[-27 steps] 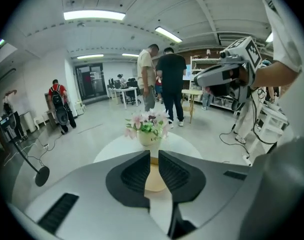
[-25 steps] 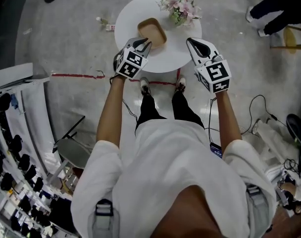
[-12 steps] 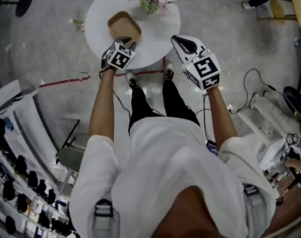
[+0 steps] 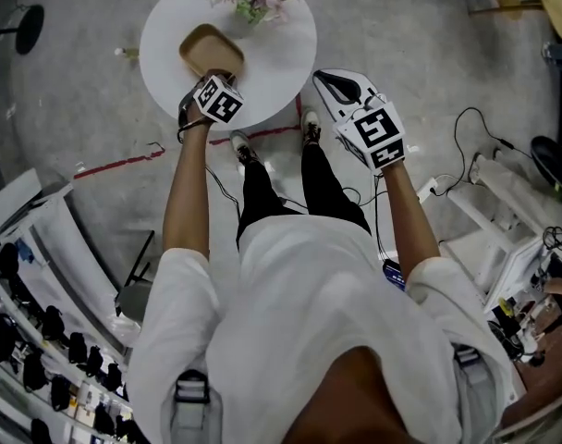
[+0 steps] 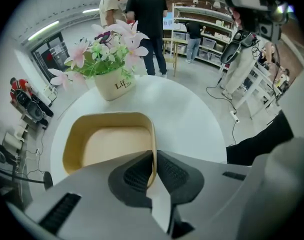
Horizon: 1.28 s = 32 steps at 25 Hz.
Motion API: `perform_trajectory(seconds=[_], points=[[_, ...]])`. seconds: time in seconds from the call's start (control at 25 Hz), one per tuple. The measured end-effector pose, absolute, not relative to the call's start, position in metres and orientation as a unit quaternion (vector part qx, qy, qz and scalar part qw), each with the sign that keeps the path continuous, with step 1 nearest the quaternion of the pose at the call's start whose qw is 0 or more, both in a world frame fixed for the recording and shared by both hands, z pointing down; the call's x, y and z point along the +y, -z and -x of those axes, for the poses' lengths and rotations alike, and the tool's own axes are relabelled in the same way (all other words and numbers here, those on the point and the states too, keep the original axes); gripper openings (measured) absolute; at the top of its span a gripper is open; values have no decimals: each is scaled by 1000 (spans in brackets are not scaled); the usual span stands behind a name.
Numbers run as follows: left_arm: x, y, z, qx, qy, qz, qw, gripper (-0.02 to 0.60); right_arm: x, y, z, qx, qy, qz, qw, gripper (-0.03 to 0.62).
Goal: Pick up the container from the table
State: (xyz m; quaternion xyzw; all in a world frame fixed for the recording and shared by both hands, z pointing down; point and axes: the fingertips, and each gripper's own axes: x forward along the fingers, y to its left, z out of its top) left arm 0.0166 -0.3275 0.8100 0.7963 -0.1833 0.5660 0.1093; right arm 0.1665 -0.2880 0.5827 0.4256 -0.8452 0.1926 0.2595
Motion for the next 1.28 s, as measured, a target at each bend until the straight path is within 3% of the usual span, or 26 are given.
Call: perform_trajectory(seconds=[0.52, 1.28], points=[[-322, -728, 10, -255, -501, -821, 102, 31, -292, -514, -159, -846, -142, -467, 212, 12], [-353, -438, 105, -478, -234, -846, -17, 31, -349, -361, -79, -880, 28, -440, 175, 15]])
